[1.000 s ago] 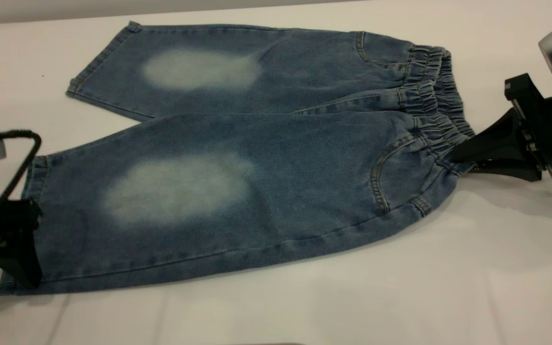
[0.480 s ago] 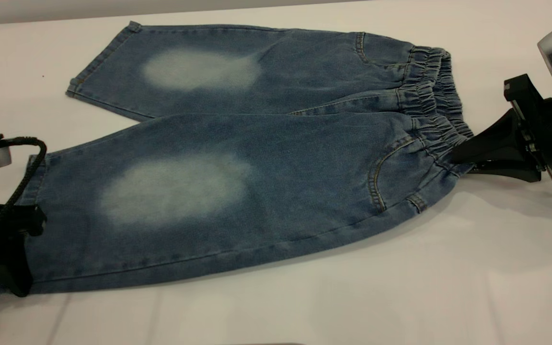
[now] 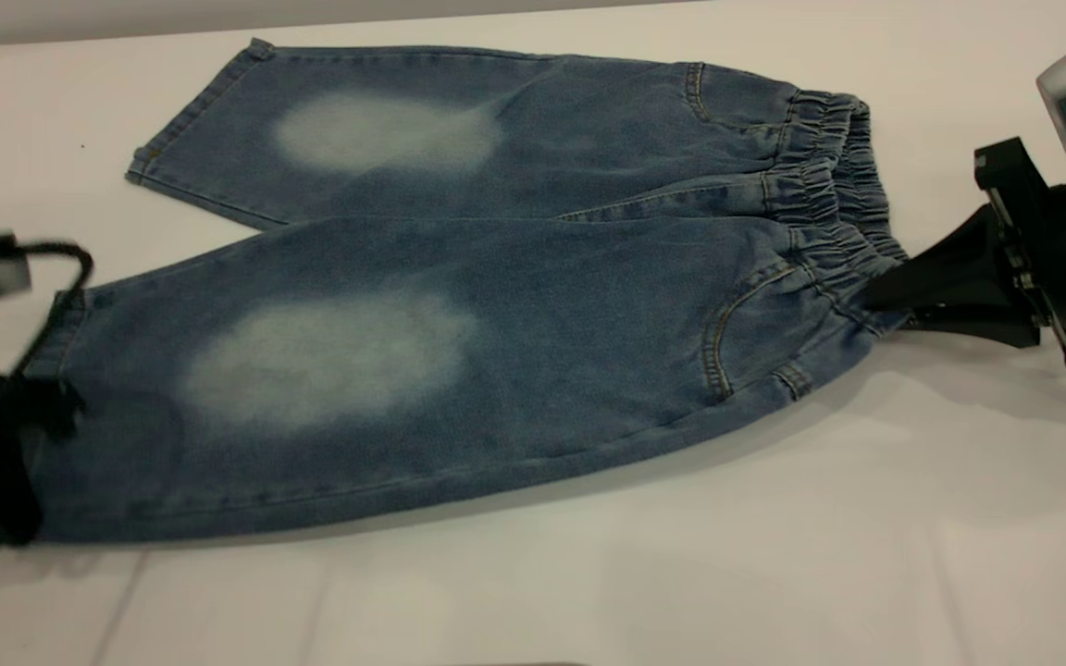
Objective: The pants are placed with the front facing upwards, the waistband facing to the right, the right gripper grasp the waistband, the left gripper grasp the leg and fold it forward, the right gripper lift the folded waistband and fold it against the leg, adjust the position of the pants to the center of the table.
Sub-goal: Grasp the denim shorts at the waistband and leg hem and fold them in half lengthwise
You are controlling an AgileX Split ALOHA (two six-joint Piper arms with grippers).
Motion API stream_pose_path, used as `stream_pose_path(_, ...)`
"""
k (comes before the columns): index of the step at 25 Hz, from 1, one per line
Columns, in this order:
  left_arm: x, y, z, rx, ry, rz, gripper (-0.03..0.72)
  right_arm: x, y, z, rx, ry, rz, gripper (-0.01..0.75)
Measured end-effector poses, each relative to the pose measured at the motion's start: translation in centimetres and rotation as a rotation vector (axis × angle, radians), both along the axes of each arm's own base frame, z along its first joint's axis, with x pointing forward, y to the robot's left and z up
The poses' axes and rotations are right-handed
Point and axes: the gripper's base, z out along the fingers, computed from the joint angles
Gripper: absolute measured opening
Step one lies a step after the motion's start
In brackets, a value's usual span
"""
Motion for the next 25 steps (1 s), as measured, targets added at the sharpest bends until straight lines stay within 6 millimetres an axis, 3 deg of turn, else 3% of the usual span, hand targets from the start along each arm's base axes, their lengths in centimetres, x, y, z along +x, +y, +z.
stream_pose_path(5, -0.2, -0.2, 5.4, -0.026, -0.142, 0.005, 0.053, -0.1, 0.2, 1.6, 0.014, -0.048, 0.029, 0.040)
stream_pose_path(13, -3.6, -0.5, 13.3, -0.073, -0.330, -0.011, 0.053, -1.4, 0.4, 7.7, -0.016, -0.198, 0.047, 0.040)
stream_pose_path(20, -7.3, -0.7, 17.2, -0.116, -0.414, -0.025, 0.052, -5.7, 1.2, 10.2, -0.027, -0.223, 0.049, 0.040)
stream_pose_path(25, -7.8, -0.6, 18.0, -0.098, -0.476, -0.025, 0.052, -6.5, 1.0, 11.6, -0.091, -0.271, 0.029, 0.040)
